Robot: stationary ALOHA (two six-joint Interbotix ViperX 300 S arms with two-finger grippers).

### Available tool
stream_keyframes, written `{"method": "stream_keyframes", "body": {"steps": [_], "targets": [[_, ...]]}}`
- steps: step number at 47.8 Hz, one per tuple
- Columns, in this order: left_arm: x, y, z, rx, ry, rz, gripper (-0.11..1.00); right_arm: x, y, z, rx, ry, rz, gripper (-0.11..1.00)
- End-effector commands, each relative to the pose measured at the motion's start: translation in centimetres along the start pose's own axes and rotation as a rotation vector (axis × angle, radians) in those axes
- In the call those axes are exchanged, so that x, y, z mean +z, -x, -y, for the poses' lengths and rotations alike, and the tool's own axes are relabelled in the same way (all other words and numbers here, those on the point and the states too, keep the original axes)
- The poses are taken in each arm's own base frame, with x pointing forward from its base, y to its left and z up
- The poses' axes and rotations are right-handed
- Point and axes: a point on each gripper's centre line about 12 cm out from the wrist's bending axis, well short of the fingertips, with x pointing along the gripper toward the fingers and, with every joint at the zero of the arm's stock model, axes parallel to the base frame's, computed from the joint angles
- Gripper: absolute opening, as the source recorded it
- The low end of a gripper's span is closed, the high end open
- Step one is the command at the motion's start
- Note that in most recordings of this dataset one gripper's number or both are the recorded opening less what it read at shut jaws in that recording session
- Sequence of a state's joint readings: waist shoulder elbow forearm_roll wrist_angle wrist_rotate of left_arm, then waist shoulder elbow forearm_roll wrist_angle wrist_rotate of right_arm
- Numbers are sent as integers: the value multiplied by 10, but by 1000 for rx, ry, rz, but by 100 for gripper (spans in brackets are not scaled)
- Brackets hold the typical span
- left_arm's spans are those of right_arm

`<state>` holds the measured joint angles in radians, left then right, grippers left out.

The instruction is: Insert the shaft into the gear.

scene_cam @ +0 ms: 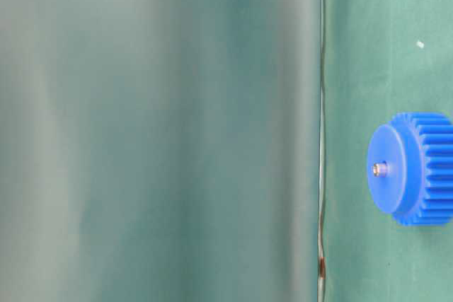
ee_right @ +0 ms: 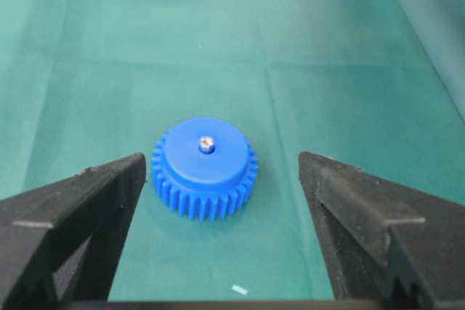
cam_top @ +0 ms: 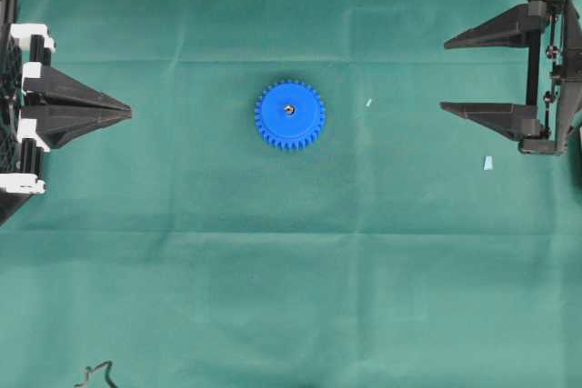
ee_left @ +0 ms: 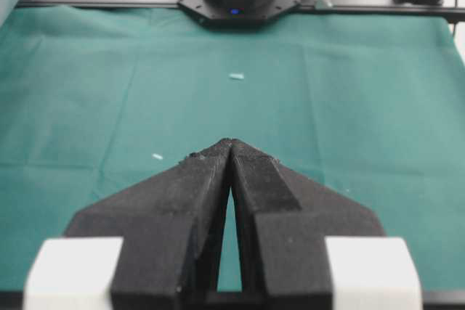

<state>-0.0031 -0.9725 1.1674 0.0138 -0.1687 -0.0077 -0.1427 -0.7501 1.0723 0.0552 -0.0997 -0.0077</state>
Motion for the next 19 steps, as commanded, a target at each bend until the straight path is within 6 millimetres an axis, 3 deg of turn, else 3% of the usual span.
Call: {"method": "stream_keyframes", "body": {"steps": [1, 19], "targets": [[12, -2, 0, 0, -3, 28, 0, 6, 0, -1, 2, -4, 23, 91], [12, -2, -2, 7, -6, 29, 0, 6, 0, -1, 2, -4, 24, 91]]}}
